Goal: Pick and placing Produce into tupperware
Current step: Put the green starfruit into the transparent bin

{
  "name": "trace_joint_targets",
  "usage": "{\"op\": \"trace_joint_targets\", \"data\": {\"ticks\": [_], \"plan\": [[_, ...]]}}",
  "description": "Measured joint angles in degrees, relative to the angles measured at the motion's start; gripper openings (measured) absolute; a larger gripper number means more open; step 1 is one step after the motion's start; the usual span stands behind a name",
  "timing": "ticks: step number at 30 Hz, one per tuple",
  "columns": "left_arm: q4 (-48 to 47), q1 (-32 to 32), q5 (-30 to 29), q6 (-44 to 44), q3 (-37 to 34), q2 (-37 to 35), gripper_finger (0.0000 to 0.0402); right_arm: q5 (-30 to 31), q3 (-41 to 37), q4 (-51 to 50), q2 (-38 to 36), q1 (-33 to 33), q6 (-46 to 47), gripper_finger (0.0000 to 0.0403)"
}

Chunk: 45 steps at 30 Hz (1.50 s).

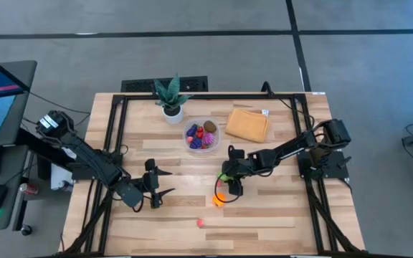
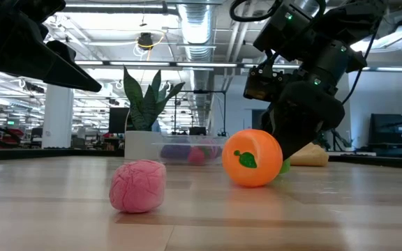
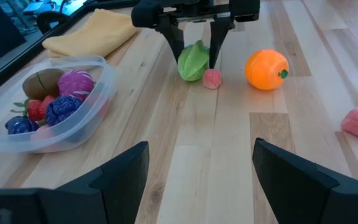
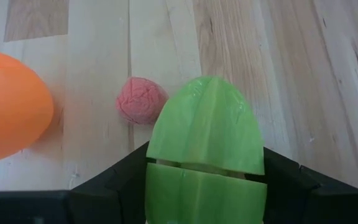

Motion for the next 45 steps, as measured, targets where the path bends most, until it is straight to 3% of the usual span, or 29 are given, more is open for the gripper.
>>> {"op": "trace_joint_targets", "data": {"ticks": [19, 30, 45], "plan": [[-0.2, -0.01, 0.01, -0.2, 0.0, 0.0, 0.0277, 0.02, 0.01, -0.72, -0.27, 0.0, -0.05, 0.0255], [-0.31, -0.02, 0.02, -0.5, 0.0, 0.0, 0.0277, 6.21, 0.01, -7.91, -9.91, 0.22, -0.15, 0.0255], [-0.28, -0.02, 0.0, -0.48, 0.0, 0.0, 0.0277, 15.44, 0.03, -7.64, -20.63, -3.6, -11.15, 0.0255]]}}
